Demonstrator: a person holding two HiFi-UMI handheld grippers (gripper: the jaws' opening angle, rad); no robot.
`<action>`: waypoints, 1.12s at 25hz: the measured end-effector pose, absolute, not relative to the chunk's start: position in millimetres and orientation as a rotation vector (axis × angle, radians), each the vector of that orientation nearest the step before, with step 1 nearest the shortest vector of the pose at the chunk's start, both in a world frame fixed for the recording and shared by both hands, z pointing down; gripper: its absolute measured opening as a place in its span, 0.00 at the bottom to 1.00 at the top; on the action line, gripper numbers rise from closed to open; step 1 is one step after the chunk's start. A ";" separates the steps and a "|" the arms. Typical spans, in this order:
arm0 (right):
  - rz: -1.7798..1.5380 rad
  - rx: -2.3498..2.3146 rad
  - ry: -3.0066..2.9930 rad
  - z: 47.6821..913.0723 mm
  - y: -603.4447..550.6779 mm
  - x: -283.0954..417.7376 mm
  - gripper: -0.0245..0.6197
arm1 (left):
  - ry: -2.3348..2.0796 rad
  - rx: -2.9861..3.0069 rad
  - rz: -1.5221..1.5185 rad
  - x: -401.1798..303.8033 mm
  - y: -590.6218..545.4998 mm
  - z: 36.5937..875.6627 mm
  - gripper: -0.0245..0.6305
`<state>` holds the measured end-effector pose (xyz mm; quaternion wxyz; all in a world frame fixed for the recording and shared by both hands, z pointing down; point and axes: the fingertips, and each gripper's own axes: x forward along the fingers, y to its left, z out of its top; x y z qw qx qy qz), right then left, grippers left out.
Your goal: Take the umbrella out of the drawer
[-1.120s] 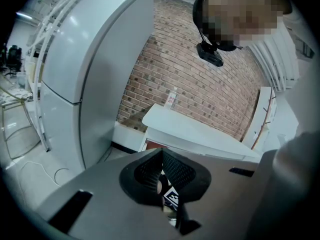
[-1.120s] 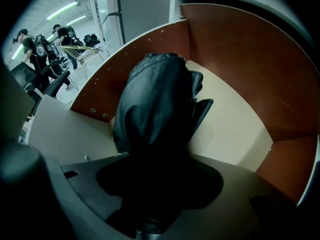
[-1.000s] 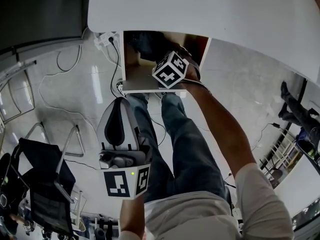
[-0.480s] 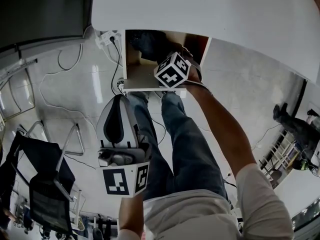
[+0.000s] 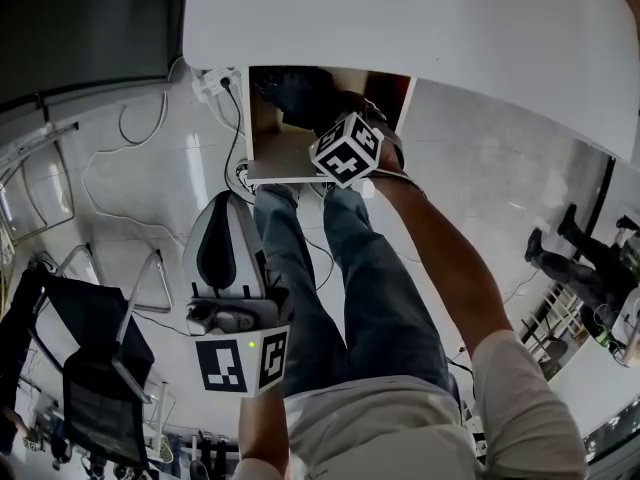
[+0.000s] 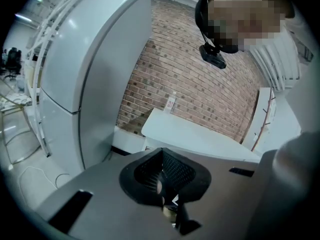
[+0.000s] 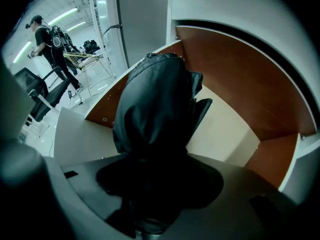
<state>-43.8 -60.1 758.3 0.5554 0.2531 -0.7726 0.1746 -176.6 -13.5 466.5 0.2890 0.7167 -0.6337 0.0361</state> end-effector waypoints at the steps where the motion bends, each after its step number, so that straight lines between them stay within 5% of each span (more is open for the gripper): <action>1: 0.414 0.599 -1.829 756.0 -59.8 -43.3 0.43 | -1.692 1.911 0.101 -177.3 -13.6 467.5 0.06; 28: 0.396 0.561 -1.837 697.4 -29.4 -31.2 0.44 | -1.718 1.930 0.135 -173.7 -12.9 427.7 0.06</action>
